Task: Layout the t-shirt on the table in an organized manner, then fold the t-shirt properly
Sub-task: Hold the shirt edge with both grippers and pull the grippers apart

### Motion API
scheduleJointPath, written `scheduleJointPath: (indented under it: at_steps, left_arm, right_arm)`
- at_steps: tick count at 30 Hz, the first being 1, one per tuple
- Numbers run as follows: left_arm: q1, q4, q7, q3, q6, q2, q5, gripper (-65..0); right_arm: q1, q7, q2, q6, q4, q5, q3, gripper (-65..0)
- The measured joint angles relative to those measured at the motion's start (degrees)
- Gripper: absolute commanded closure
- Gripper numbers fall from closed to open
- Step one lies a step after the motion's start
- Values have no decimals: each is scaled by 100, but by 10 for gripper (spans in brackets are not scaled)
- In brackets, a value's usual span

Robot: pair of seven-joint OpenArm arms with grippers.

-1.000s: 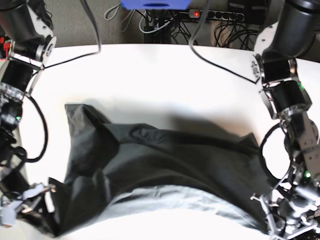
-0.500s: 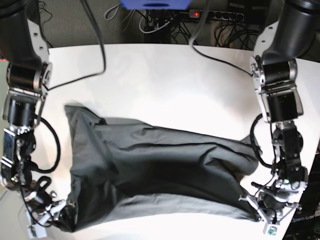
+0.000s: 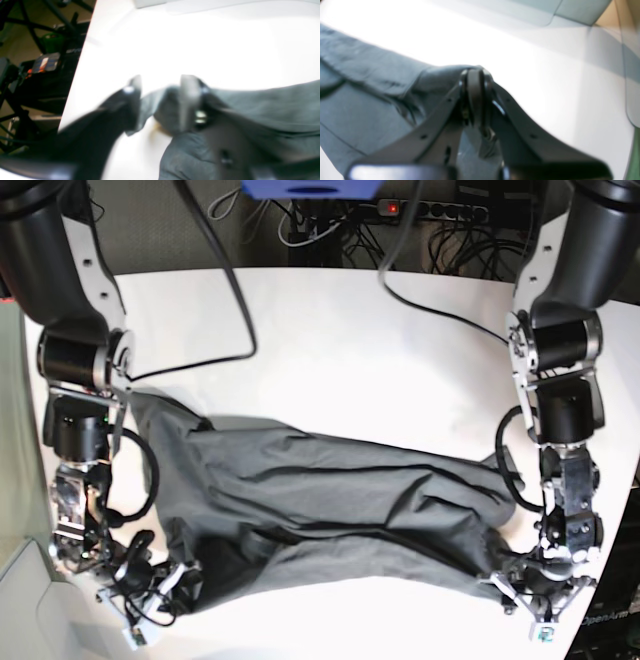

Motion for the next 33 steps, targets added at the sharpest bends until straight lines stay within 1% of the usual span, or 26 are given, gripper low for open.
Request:
scheduleJointPath:
  at_steps: [1, 2, 4, 6, 8, 9, 12, 13, 15, 17, 19, 22, 24, 25, 28, 29, 31, 33]
  left_arm:
    - [-2, 0, -9, 2, 9, 4, 2, -396]
    - [-2, 0, -68, 2, 7, 2, 2, -427]
    - [15, 35, -57, 0, -11, 0, 4, -436]
    - [72, 72, -68, 2, -15, -2, -11, -436]
    - [199, 181, 24, 0, -22, 9, -9, -437]
    - [339, 409, 212, 0, -39, 11, -15, -437]
    - [979, 1419, 686, -39, -26, -9, -24, -438]
    - [1202, 1703, 780, -33, -46, -63, -44, -438]
    - [1685, 2122, 754, -31, -76, -184, -133, -438]
    - [2262, 2524, 837, -46, -11, -199, 2, -438]
    - [2695, 2704, 841, -42, -59, -192, -57, -439]
    - [3034, 2741, 767, -42, -42, -153, -74, -439]
    - [3136, 2671, 472, -52, 7, -170, -74, -440]
    - [3161, 2621, 341, -94, -17, -166, -85, -452]
    - [3154, 2409, 144, -385, -17, -44, -59, -536]
    - [3141, 2286, 55, -501, -39, -24, -68, -572]
    - [3132, 2017, 90, -610, -39, -24, -79, -650]
    - [3108, 1823, 129, -621, -37, -20, -61, -650]
  right_arm:
    - [0, 9, -11, 0, -4, -94, 0, -113]
    - [2, 9, -9, 0, -4, -181, 0, -160]
    - [0, 37, 20, 0, -4, -212, 13, -248]
    - [-66, 72, 46, -4, 9, -223, 15, -320]
    - [-262, 83, 94, 2, 83, -216, 2, -371]
    - [-404, -7, 131, 9, 192, -240, -4, -387]
    - [-1082, -332, 337, 9, 1038, -201, 0, -393]
    - [-1279, -402, 404, 2, 1344, -243, 9, -393]
    - [-1661, -380, 487, -31, 1827, -214, 31, -393]
    - [-2127, -439, 474, -31, 2435, -234, 39, -393]
    - [-2612, -426, 420, 17, 3029, -192, 13, -393]
    - [-3257, -385, 367, 59, 3593, -151, -9, -393]
    - [-3613, -433, 302, 35, 3845, -219, 33, -393]
    - [-3803, -483, 249, 28, 4004, -229, 85, -393]
    - [-4183, -450, 92, 42, 4380, -216, 280, -393]
    - [-4288, -448, 33, 33, 4509, -216, 317, -393]
    - [-4487, -420, -31, 39, 4732, -199, 339, -393]
    - [-4684, -404, -44, 44, 4870, -175, 337, -393]
